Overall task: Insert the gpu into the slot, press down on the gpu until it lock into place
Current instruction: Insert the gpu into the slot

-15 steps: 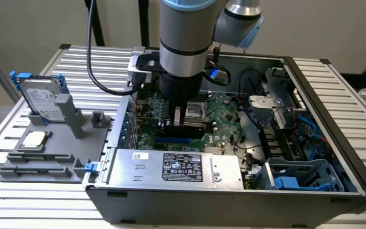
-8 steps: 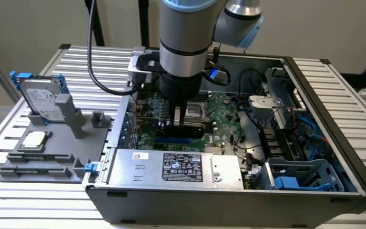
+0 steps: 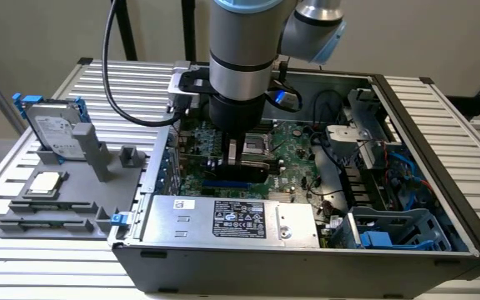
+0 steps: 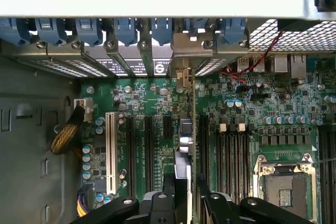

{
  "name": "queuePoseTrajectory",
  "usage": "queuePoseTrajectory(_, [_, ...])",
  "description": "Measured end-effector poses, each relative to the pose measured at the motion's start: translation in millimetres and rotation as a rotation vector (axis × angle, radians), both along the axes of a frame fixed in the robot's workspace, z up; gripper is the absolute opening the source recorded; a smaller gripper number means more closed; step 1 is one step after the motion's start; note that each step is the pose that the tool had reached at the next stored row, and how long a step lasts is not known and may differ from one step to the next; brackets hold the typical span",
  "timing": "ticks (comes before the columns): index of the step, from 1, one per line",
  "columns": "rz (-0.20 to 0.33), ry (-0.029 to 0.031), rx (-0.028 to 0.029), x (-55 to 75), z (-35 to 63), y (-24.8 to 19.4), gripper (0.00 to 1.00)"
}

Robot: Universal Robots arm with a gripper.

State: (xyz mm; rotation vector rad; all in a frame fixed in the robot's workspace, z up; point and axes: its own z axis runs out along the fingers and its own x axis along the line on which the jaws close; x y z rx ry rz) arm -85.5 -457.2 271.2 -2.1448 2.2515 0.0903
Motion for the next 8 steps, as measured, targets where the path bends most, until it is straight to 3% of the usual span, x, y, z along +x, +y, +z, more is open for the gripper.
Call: queuePoseTrajectory(8, [0.0, 0.0, 0.0, -0.2, -0.6, 1.2, 0.26])
